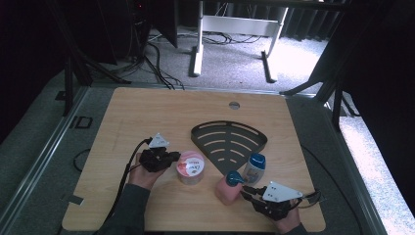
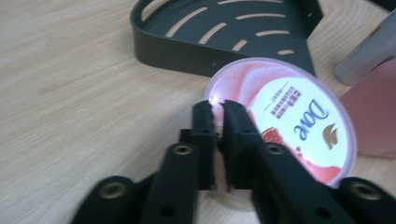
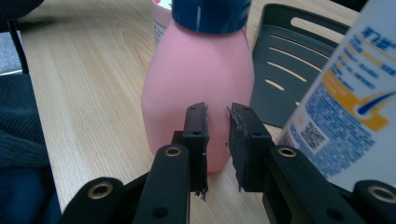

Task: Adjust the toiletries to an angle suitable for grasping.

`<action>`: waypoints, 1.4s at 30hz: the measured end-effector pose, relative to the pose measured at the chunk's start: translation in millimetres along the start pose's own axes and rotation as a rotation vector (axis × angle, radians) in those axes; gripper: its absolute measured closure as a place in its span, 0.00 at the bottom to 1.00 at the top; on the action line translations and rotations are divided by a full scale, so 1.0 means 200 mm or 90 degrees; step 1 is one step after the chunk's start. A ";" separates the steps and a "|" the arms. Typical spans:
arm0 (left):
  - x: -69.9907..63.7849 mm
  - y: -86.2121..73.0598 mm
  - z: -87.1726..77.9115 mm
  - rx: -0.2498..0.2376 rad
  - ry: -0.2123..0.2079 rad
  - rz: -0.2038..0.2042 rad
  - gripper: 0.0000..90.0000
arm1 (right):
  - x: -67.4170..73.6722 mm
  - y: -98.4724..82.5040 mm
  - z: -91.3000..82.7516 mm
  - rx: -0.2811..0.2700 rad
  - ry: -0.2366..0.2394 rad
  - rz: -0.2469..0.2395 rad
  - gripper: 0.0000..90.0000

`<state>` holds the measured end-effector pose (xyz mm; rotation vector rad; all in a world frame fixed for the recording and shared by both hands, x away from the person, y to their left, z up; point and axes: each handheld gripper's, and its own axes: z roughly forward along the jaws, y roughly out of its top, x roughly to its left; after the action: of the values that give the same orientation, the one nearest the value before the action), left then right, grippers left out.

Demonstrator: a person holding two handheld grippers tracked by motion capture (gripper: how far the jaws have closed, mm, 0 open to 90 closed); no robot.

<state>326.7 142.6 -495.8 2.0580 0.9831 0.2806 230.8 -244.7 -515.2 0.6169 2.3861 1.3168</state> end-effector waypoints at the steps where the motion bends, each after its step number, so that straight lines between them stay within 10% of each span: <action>1: 0.00 0.00 0.00 0.002 0.004 0.008 0.96 | 0.00 0.00 0.00 0.000 0.000 0.000 0.85; 42: -0.20 -0.07 -0.16 0.103 0.096 0.154 0.96 | 0.03 0.04 0.10 -0.013 0.004 -0.004 0.84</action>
<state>275.8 137.2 -479.5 2.3354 0.8696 0.5027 236.8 -223.7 -518.6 0.6004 2.3746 1.3406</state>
